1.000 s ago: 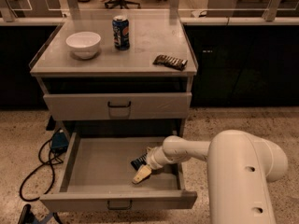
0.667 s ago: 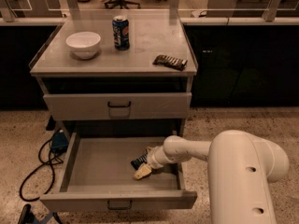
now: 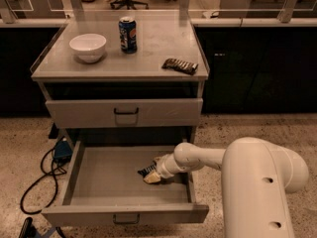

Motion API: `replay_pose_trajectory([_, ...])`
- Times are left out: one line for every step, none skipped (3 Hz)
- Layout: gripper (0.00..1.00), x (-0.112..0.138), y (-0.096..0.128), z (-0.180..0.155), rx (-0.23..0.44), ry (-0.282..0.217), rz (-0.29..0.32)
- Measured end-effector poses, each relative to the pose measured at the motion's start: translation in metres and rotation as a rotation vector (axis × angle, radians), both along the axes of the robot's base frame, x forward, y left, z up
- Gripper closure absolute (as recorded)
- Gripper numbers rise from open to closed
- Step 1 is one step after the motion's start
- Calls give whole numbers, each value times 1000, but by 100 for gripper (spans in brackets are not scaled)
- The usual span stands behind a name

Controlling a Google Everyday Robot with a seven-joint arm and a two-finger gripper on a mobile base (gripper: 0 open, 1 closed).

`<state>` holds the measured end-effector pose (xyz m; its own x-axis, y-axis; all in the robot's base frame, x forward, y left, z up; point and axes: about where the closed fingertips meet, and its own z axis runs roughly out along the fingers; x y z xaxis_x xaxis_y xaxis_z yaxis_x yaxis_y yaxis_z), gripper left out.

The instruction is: Pick rxbar blueberry from middle drawer and place on counter

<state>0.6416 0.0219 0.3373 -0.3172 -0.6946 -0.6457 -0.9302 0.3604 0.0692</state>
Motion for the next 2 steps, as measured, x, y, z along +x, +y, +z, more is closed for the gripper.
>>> replay_pose_trajectory([88, 0, 0, 5, 0, 0, 0])
replay_pose_trajectory([100, -5, 2, 21, -8, -19, -1])
